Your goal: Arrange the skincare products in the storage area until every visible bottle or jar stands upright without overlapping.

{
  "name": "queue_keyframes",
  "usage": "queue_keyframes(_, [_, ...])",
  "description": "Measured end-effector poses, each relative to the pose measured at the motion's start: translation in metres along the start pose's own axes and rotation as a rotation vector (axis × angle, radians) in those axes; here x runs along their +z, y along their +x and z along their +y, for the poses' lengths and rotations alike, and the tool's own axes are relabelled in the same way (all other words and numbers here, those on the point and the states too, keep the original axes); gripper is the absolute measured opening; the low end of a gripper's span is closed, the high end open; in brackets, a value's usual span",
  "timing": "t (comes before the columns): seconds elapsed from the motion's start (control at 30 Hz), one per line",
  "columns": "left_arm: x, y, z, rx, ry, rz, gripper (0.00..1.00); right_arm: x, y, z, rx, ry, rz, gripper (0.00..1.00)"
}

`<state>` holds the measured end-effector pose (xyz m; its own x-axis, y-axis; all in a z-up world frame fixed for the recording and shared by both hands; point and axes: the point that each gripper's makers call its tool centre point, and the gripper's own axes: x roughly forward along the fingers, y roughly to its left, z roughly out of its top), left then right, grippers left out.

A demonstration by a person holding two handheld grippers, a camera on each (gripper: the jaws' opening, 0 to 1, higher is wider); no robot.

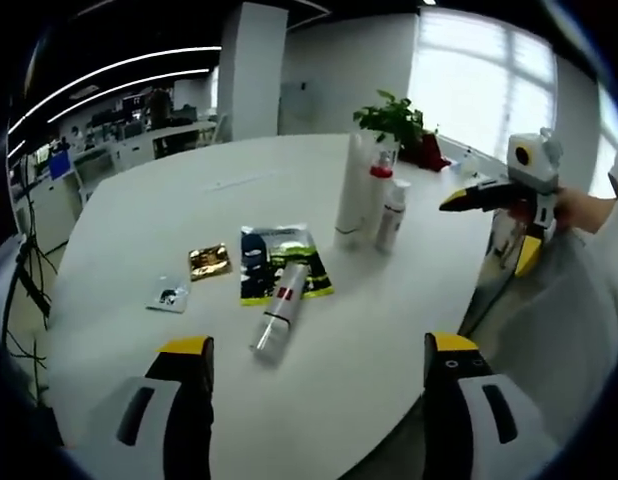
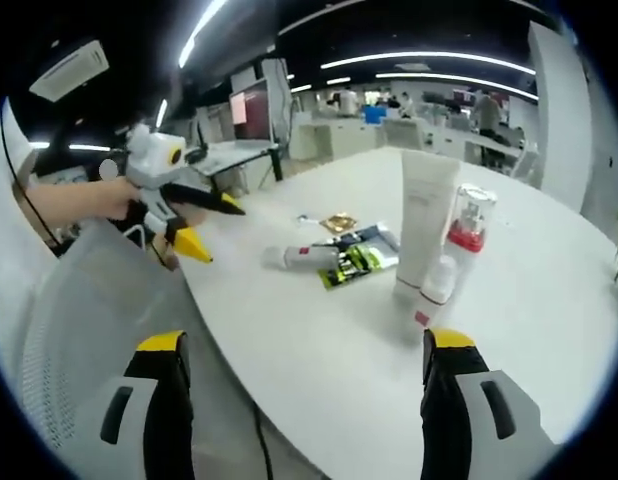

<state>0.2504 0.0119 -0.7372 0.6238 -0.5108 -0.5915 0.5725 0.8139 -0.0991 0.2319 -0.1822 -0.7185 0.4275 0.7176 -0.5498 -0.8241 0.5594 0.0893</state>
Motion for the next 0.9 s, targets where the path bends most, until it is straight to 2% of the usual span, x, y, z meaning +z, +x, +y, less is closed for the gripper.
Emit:
queue_keyframes(0.3, [-0.007,0.015,0.015,0.019,0.013,0.063,0.75,-0.003,0.001,-0.001,-0.003,-0.007,0.015,0.95])
queue_keyframes(0.5, [-0.004,0.026,0.032,0.054,0.028,0.071,0.52,-0.003,0.000,-0.003,-0.012,-0.007,0.014,0.95])
queue_keyframes(0.7, [-0.004,0.043,0.036,0.032,0.090,0.136,0.51,-0.004,0.000,-0.005,-0.016,0.003,0.019,0.95])
queue_keyframes(0.9, [-0.015,0.061,0.042,0.001,0.145,0.198,0.46,-0.006,0.000,-0.005,-0.017,0.005,0.029,0.95])
